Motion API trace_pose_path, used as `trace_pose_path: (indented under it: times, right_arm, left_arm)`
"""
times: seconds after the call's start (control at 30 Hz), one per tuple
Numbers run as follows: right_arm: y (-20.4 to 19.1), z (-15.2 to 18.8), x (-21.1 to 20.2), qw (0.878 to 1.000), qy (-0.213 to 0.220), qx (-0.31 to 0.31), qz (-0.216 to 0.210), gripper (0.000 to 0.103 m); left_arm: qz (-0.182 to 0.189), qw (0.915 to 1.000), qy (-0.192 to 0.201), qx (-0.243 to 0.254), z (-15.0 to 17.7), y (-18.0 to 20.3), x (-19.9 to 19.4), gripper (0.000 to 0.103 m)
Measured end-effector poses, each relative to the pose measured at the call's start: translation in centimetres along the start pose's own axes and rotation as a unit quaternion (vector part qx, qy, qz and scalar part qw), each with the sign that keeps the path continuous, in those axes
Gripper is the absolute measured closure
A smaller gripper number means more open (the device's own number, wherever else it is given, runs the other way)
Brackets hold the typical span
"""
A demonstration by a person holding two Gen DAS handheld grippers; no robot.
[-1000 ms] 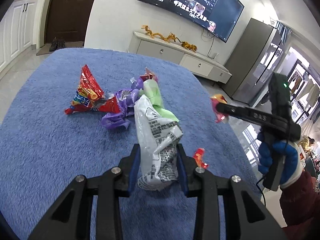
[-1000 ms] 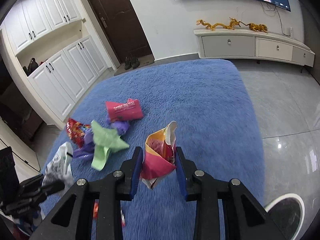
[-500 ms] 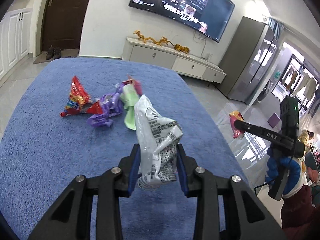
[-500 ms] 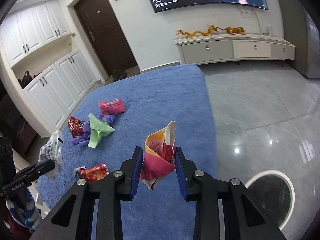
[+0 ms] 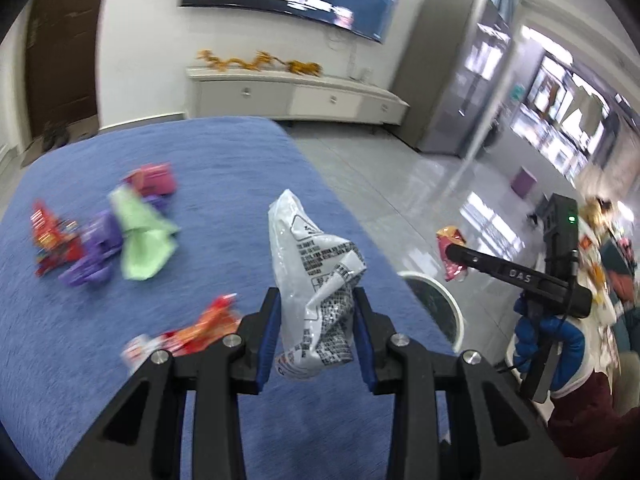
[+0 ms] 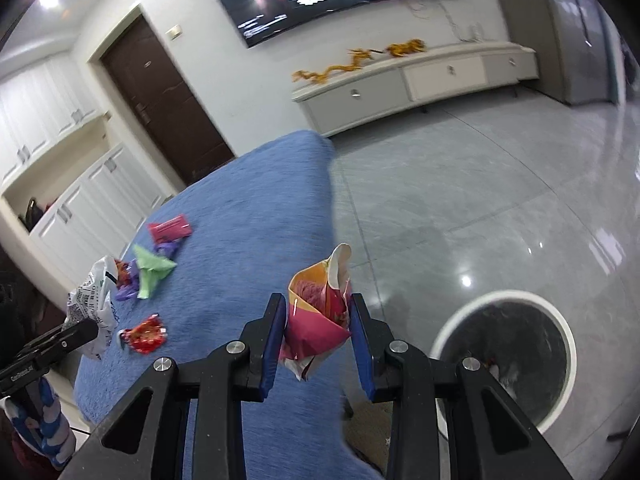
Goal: Collect trash
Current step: 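Carry both wrappers over the trash bin and open both tools to drop them, then move both open tools back toward the rug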
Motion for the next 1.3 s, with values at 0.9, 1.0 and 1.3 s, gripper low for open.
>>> trace_pose_path:
  times: [0.9,1.0,1.3]
  right_arm:
    - [19.5,4.4,1.3,0.973,-0.059,0.187,0.126,0.056]
    - [19.9,4.6,1.0,0.97,-0.059,0.196,0.132,0.054]
    - [20.5,4.5,0.3,0.965,-0.055,0.21,0.144,0.054]
  left_arm:
    - [0.14,0.9657,-0.204,0.078,-4.2,17.1,27.6,0.054]
    - [0.145,0.9655,-0.202,0.077,-4.3,17.6,28.1,0.045]
    - [0.135,0.9697,-0.191,0.07,-4.3,16.8,27.0,0.045]
Point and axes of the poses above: each gripper's, at about its wrist camera, not at the fingertips, and x roughly the way its jaws point, y to its right, z to its underside, the point moved 2 cm from there along x, roughly the way its jaws point, and after that the axes turned 12 degrees about z, right-handed, at the moved point
